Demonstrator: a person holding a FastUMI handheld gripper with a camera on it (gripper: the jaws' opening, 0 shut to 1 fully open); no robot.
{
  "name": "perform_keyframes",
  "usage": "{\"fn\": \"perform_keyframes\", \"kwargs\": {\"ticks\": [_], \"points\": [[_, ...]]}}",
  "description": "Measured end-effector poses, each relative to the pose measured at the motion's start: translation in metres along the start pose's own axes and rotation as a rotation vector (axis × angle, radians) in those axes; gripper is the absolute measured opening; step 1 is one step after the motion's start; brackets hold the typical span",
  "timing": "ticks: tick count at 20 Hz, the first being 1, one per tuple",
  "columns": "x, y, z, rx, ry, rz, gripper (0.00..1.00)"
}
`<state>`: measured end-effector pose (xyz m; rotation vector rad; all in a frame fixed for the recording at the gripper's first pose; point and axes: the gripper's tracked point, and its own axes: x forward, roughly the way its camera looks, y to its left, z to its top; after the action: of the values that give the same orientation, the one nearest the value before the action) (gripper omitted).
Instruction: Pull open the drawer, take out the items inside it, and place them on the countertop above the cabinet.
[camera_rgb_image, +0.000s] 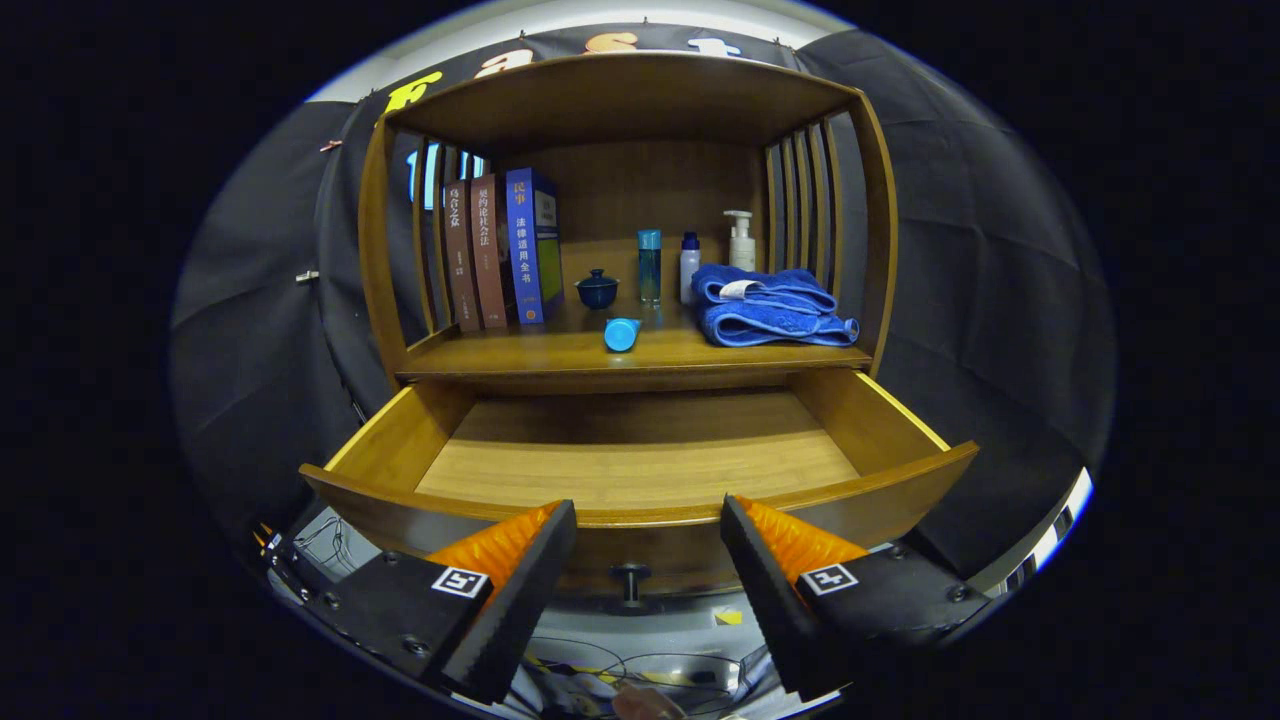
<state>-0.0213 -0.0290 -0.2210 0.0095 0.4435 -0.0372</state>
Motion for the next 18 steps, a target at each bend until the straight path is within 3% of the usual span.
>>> {"fn": "perform_keyframes", "kwargs": {"ticks": [18], "points": [[0.106, 0.010, 0.053, 0.015, -0.009, -0.001, 0.99]]}}
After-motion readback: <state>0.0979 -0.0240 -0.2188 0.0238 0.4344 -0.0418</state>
